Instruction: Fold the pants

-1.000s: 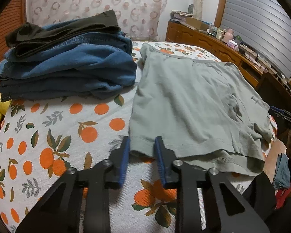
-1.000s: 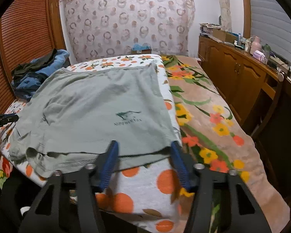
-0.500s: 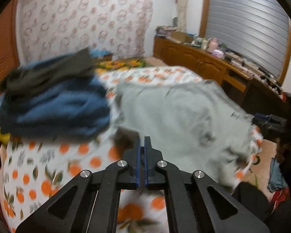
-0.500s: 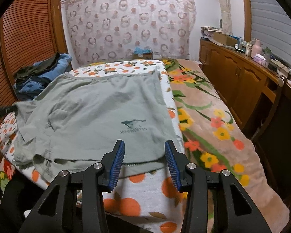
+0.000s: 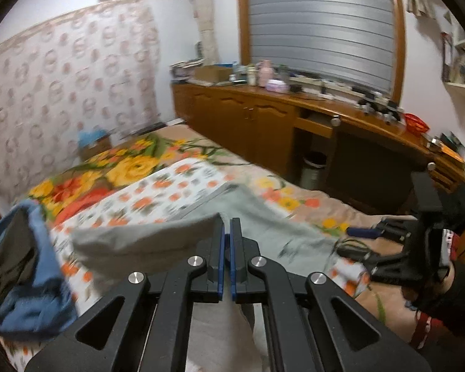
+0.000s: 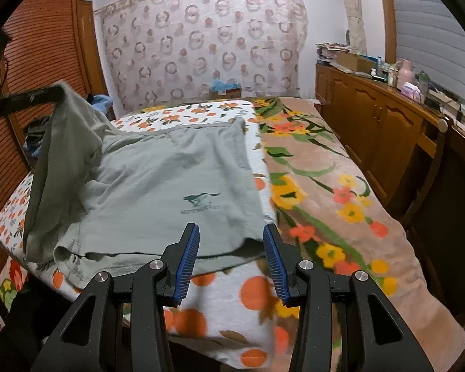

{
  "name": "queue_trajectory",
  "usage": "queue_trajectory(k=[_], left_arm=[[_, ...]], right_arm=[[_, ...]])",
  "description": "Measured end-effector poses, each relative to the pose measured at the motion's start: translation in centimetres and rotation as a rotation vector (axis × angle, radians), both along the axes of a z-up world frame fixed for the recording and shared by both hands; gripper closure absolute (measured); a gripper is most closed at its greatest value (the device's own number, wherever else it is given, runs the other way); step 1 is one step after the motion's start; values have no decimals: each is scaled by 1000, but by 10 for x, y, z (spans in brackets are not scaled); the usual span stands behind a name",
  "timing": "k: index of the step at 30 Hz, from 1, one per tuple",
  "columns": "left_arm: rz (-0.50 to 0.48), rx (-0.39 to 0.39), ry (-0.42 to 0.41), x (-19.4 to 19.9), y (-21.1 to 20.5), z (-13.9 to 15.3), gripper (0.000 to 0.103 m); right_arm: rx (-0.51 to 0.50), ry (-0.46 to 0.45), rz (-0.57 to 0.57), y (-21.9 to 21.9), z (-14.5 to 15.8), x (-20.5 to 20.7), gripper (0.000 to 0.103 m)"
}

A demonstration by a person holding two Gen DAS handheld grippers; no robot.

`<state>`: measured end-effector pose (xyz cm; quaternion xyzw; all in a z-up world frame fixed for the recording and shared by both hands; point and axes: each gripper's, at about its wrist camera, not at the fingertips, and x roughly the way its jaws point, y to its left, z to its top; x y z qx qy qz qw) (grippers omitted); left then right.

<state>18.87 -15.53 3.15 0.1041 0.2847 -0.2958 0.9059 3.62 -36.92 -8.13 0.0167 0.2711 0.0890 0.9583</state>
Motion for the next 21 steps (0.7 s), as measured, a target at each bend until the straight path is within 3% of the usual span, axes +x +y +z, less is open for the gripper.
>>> queue_trajectory(k=[11, 20, 21], left_arm=[[-172, 12, 9, -4, -97, 16, 100], [-174, 68, 141, 8, -127, -33, 99], [-168, 72, 160, 11, -125, -39, 95]], right_arm=[[38, 3, -57, -21, -5, -11, 58], [55, 20, -80, -25, -8, -15, 58], [58, 20, -81, -25, -7, -15, 58]])
